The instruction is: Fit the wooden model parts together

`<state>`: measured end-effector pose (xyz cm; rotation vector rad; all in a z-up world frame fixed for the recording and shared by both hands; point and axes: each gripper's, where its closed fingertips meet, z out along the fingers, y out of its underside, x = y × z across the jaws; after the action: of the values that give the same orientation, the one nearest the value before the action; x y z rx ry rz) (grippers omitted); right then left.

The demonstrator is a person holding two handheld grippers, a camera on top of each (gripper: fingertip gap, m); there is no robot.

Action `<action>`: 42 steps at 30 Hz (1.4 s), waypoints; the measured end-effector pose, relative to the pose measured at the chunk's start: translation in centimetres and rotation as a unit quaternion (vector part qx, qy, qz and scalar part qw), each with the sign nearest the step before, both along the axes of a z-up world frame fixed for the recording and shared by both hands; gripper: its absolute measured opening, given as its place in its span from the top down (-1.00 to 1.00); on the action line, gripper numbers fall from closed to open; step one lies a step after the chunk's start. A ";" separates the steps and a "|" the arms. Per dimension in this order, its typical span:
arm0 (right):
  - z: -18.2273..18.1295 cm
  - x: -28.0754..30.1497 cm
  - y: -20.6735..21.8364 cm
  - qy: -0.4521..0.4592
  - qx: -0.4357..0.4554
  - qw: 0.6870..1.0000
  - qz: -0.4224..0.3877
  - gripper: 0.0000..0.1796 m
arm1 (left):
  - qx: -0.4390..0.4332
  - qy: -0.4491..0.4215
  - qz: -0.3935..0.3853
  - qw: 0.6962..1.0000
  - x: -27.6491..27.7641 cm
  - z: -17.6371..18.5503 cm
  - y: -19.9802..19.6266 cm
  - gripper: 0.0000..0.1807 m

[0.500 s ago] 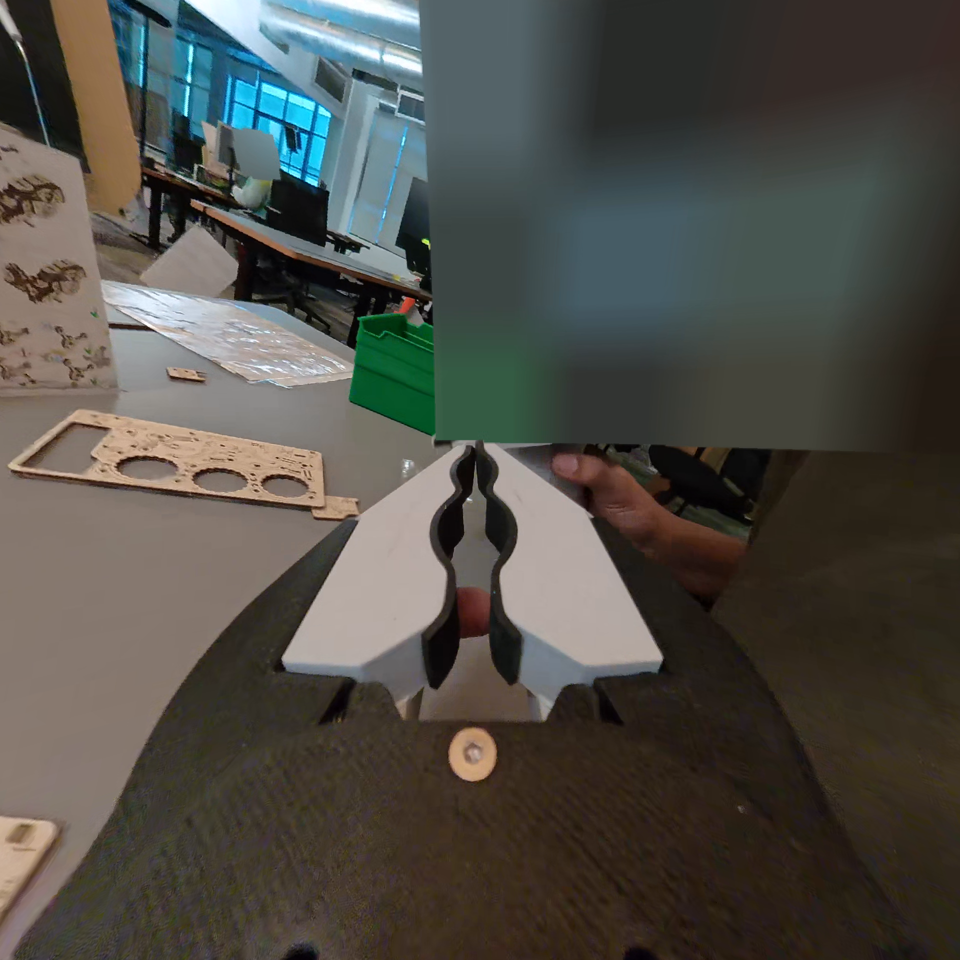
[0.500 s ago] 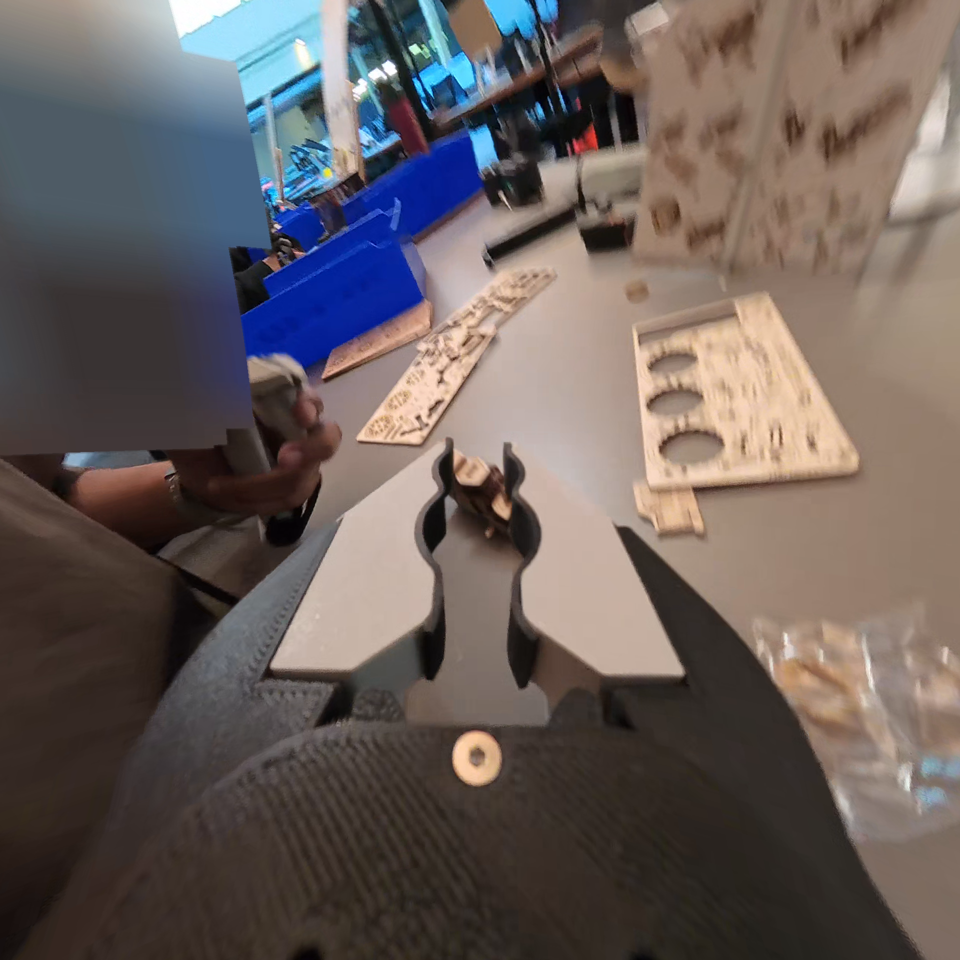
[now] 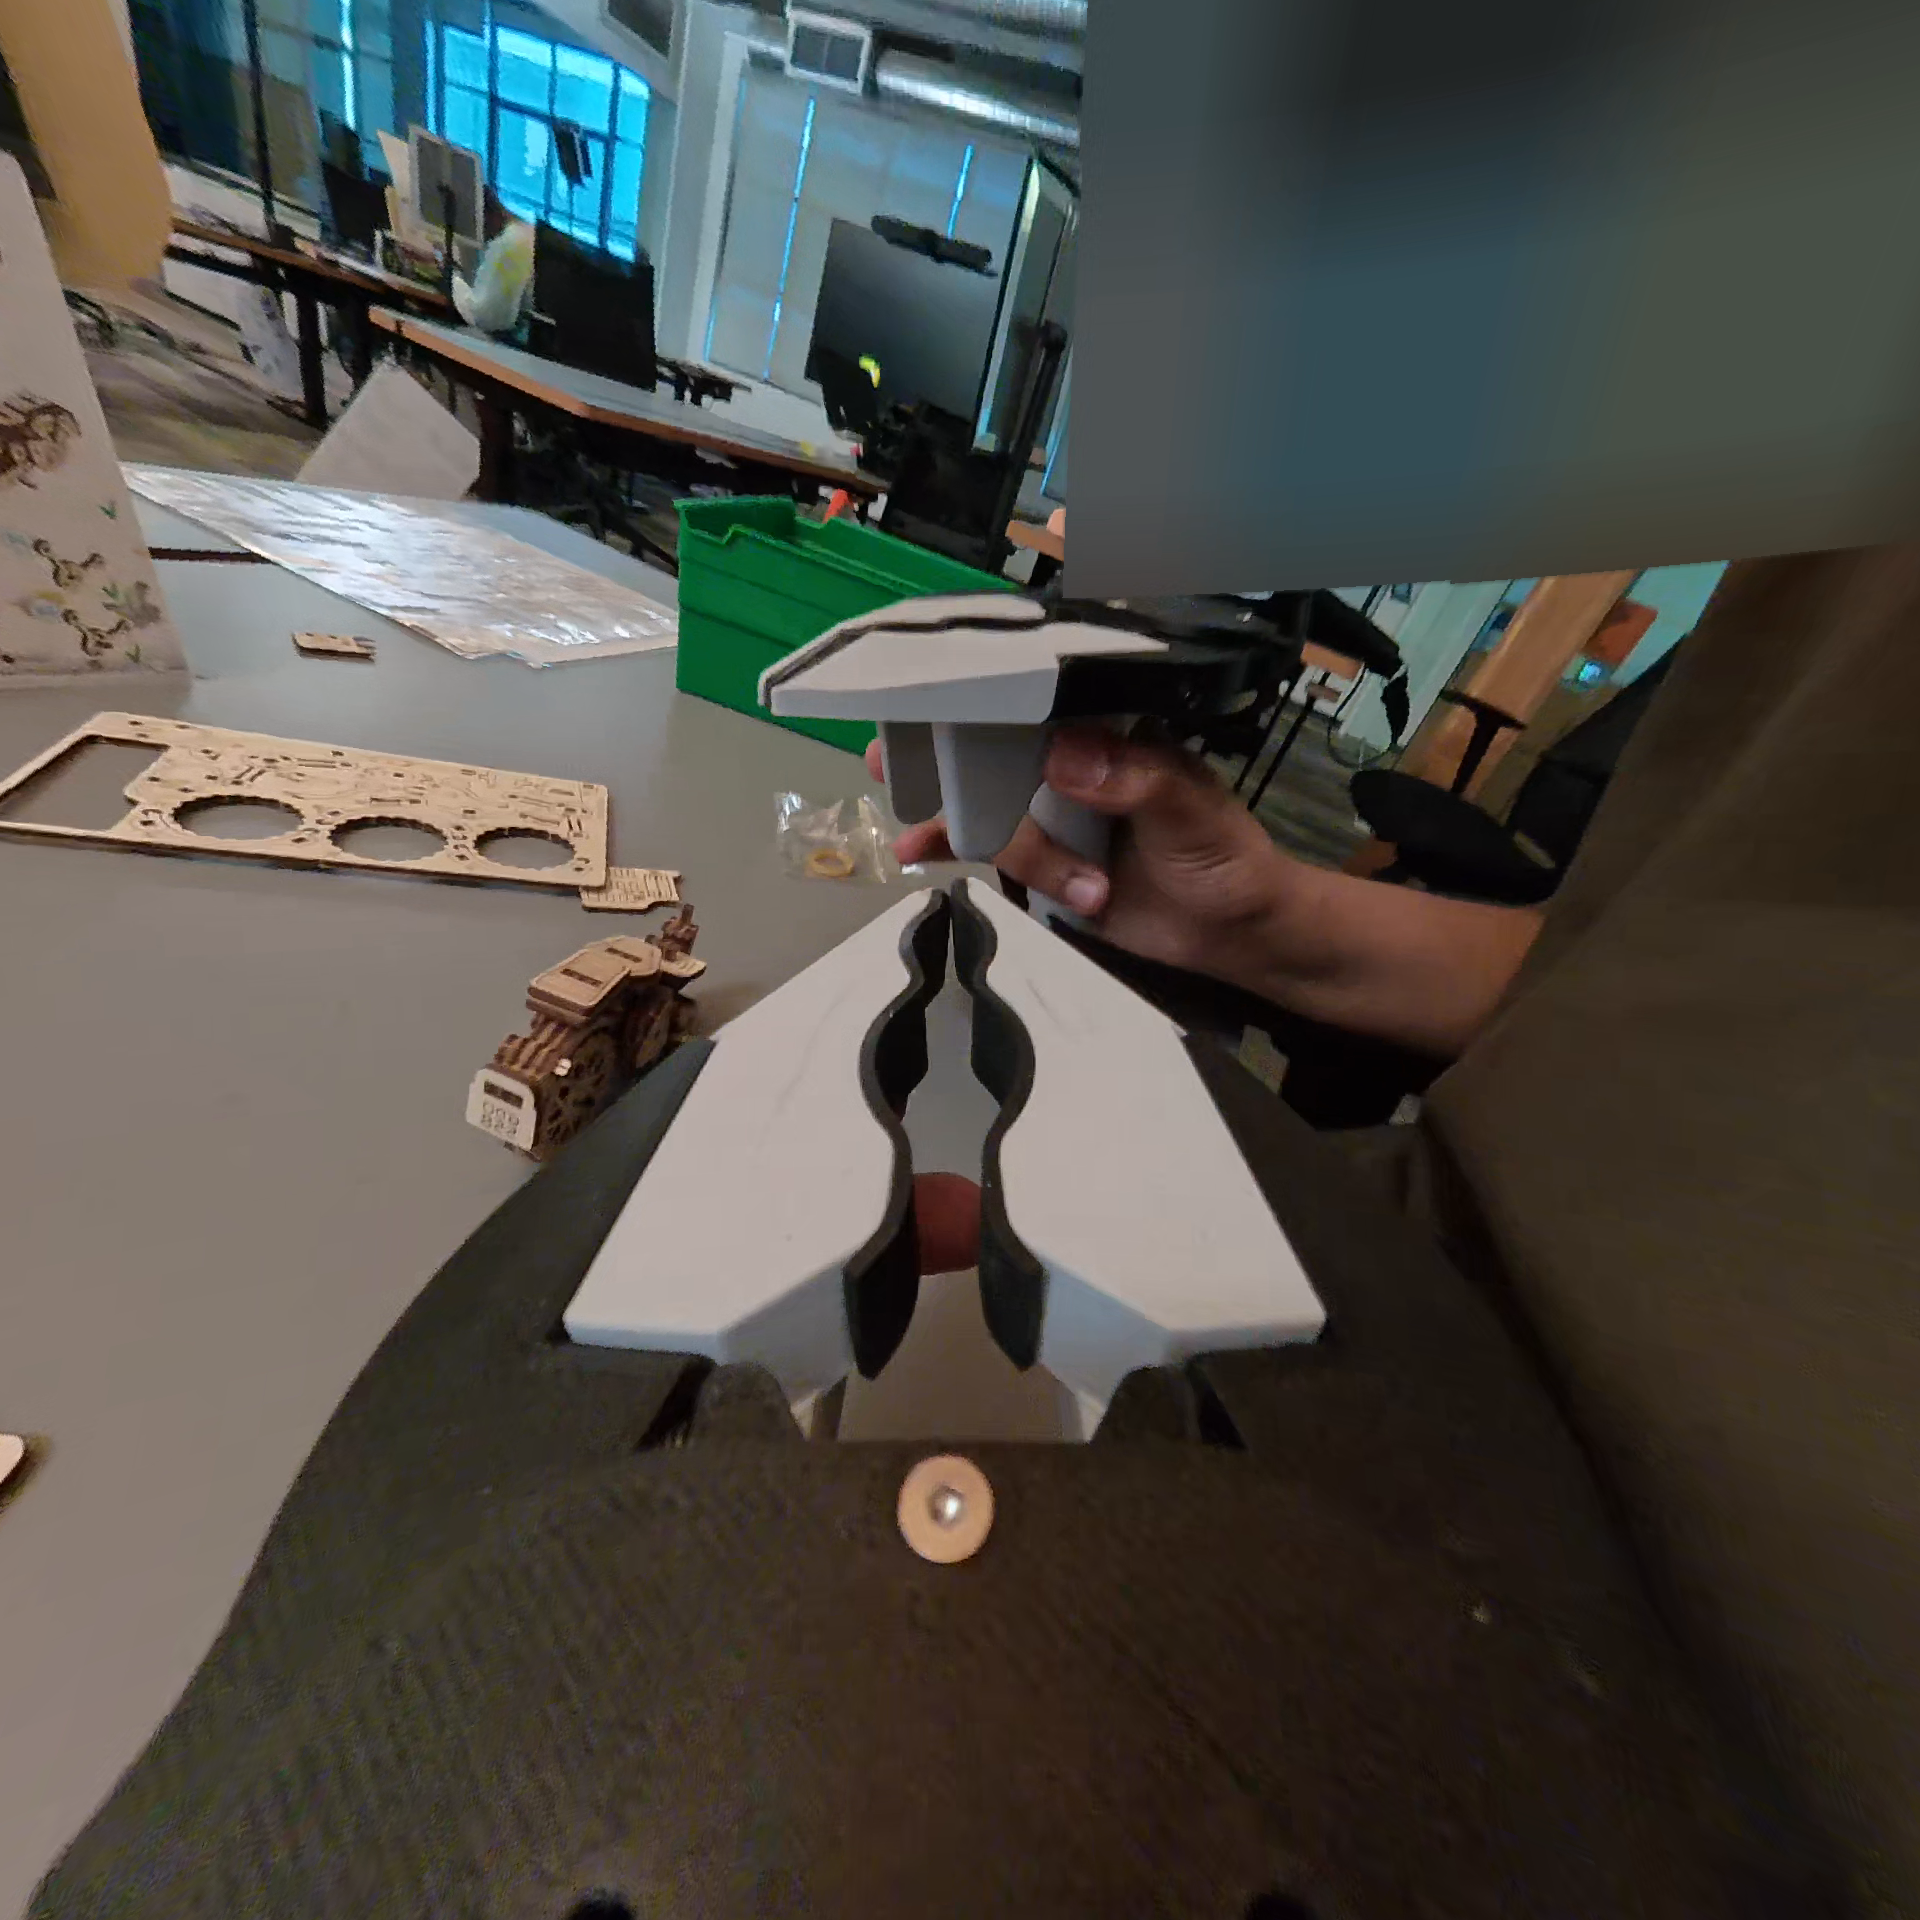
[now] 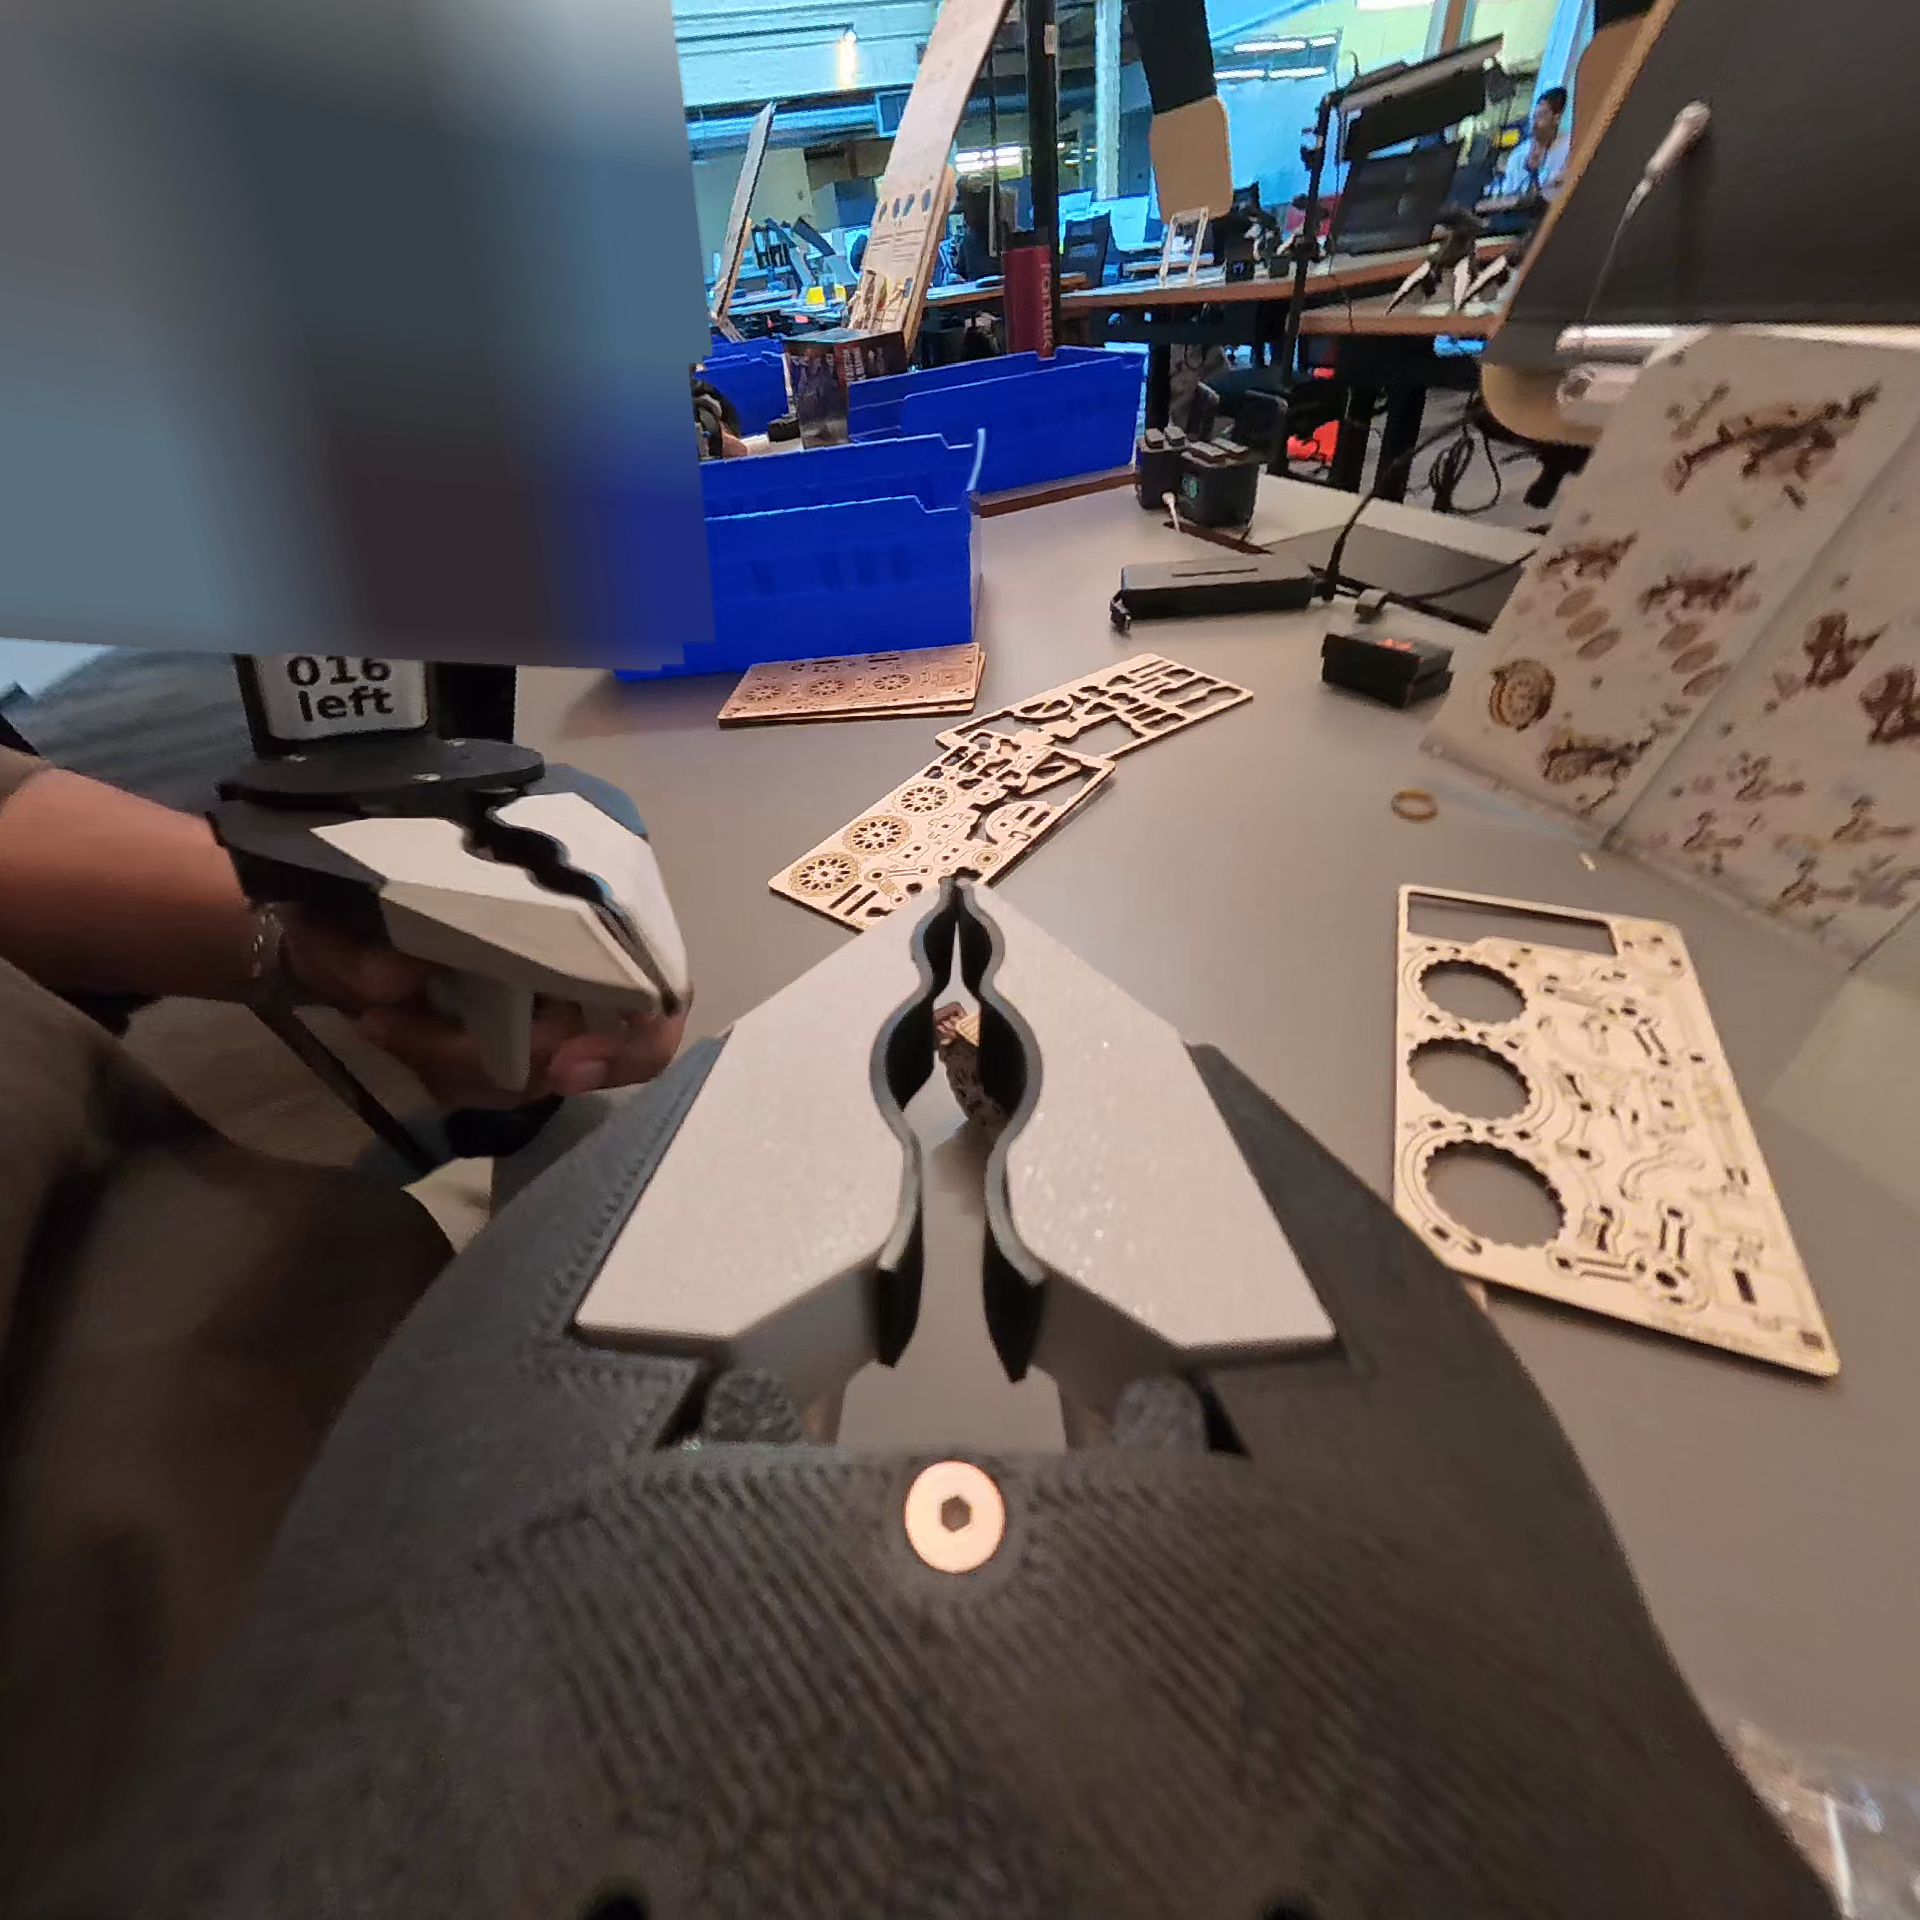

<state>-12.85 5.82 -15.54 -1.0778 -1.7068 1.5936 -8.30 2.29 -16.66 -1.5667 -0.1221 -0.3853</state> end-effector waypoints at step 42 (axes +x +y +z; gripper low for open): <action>-4.9 3.8 5.6 -0.125 -0.025 0.983 -0.129 1.00 | -0.036 -0.035 -0.157 0.986 3.7 -1.3 4.3 1.00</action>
<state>-9.06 11.39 -20.43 -1.5127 -1.6075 1.3901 -4.58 6.55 -17.99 -1.6478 0.0586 -0.6909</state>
